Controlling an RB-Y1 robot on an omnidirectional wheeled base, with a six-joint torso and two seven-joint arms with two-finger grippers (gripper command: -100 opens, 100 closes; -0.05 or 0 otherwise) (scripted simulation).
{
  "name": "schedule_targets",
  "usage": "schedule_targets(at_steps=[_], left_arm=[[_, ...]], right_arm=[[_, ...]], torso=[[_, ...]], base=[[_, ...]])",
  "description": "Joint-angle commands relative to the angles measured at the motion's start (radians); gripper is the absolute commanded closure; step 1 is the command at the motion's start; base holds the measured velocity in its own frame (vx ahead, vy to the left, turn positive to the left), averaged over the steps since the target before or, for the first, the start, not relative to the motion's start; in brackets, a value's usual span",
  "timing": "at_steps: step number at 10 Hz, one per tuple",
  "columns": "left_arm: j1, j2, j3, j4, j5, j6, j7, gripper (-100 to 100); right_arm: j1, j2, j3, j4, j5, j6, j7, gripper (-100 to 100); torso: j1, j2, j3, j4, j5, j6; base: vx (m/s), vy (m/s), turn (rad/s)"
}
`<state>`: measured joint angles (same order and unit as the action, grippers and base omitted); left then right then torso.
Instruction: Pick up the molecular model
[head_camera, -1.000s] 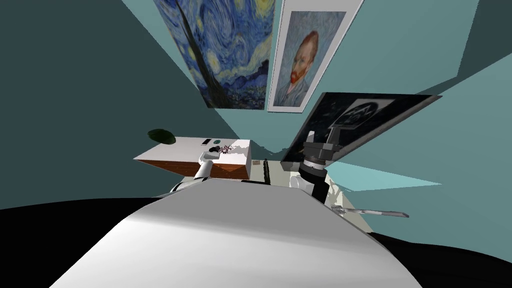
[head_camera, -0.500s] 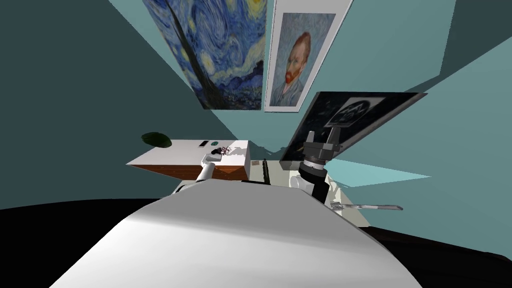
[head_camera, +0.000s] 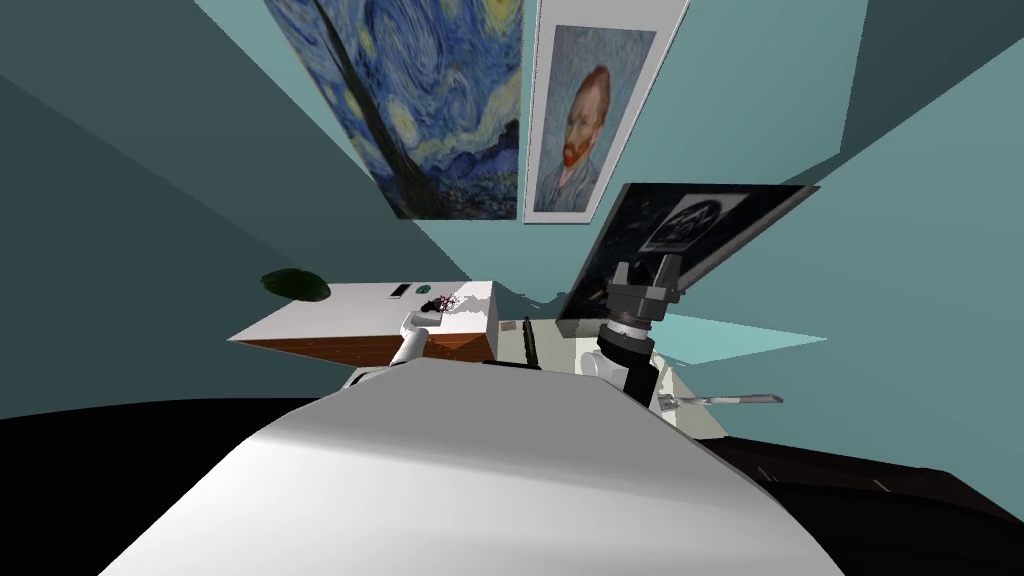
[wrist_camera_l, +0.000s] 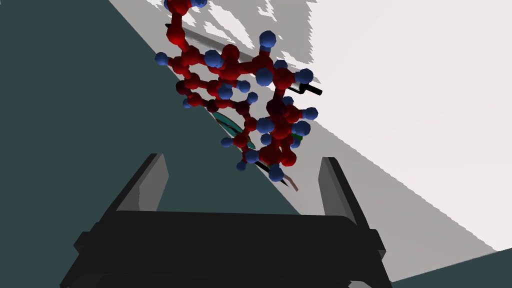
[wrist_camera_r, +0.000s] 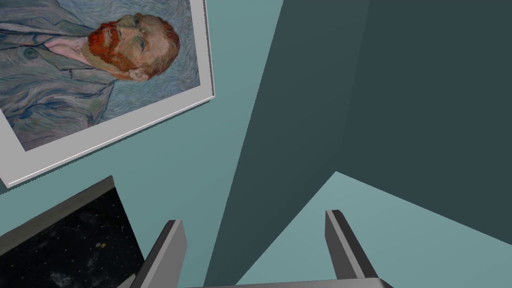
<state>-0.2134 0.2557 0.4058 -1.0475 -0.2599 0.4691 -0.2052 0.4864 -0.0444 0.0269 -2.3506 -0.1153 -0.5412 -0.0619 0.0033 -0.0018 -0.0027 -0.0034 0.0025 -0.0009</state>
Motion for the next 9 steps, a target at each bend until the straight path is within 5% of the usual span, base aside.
schedule_targets(at_steps=[1,3,4,8,9], left_arm=[[0.004,0.028,0.015,0.019,0.016,-0.016,0.007,-100],[0.001,0.030,0.019,0.029,0.012,-0.021,0.010,-100],[0.000,0.030,0.021,0.032,0.011,-0.024,0.012,100],[0.000,0.030,0.020,0.032,0.011,-0.024,0.012,100],[0.000,0.030,0.020,0.032,0.011,-0.024,0.012,0]], right_arm=[[0.000,0.000,0.000,0.000,0.000,0.000,0.000,0],[0.000,0.000,0.000,0.000,0.000,0.000,0.000,0],[0.000,0.000,0.000,0.000,0.000,0.000,0.000,0],[0.000,0.000,0.000,0.000,0.000,0.000,0.000,0],[0.000,0.000,0.000,0.000,0.000,0.000,0.000,0]], torso=[[0.000,0.000,0.000,0.000,0.000,0.000],[0.001,0.001,0.000,0.000,0.000,0.000],[0.001,0.001,0.000,0.000,0.000,-0.001],[0.000,0.000,0.000,0.000,0.000,-0.001],[0.000,0.000,0.000,0.000,0.000,-0.001]], base=[[0.009,-0.012,-0.180],[-0.004,0.002,-0.062],[0.000,0.000,0.000],[0.001,0.000,-0.003],[0.000,0.000,0.000]])
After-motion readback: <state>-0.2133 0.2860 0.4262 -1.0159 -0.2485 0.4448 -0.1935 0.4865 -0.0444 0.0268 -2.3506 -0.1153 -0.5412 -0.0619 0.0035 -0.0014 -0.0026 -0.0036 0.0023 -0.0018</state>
